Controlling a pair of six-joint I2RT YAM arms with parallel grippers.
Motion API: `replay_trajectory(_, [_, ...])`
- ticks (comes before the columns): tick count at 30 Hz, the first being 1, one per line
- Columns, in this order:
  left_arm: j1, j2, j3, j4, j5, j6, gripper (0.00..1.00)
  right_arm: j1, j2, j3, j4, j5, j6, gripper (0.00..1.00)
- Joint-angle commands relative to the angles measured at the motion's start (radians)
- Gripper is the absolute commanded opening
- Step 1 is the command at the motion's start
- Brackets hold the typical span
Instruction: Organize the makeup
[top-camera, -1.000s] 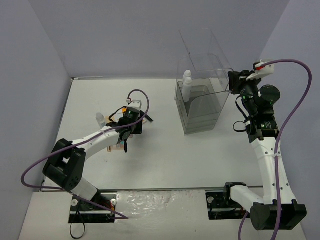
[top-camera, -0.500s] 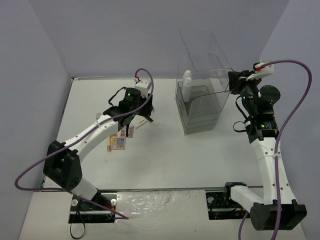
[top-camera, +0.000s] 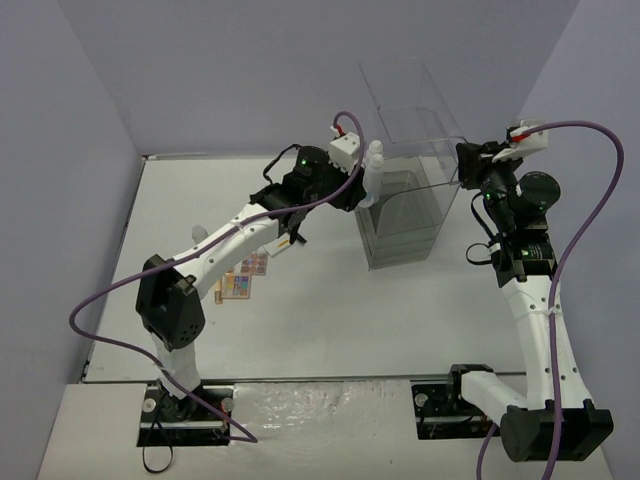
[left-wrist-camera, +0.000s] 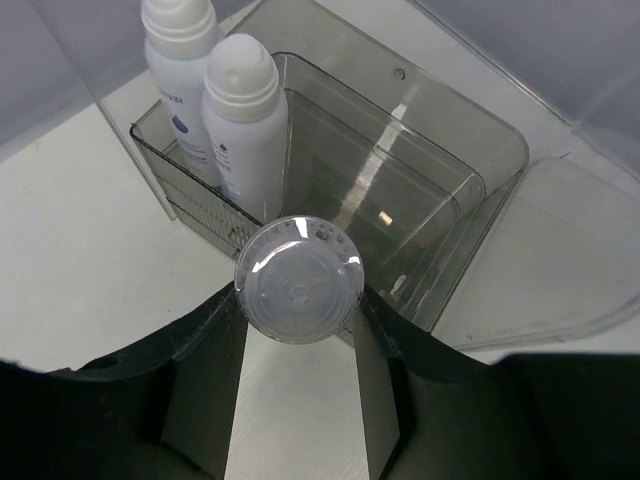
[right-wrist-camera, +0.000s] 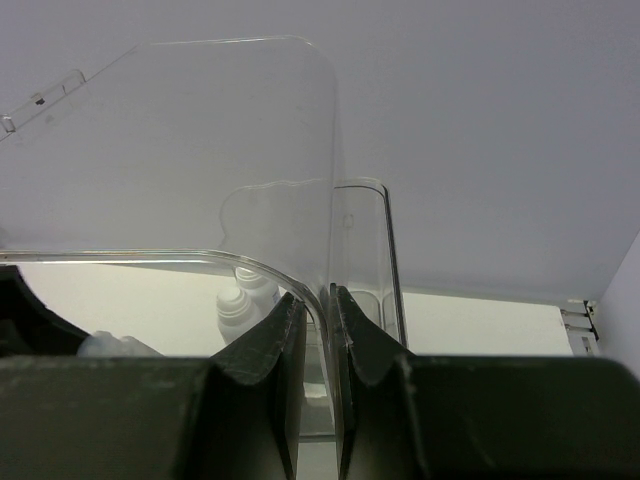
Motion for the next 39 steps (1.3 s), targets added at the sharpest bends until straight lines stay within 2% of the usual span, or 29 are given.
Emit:
replay_trajectory(1, [-0.009, 0.026, 0.116, 0.064, 0.034, 0.031, 0.0, 0.007, -0.014, -0.01, 0.009, -0.055, 0.043, 0.0])
replay_trajectory(15, [-0.057, 0.092, 0.194, 0.096, 0.012, 0.092, 0.0, 0.009, -0.017, -0.021, 0.01, -0.052, 0.038, 0.0])
replay_trajectory(39, [-0.057, 0.21, 0.198, 0.177, -0.074, 0.099, 0.03, 0.025, -0.013, -0.021, 0.003, -0.046, 0.032, 0.0])
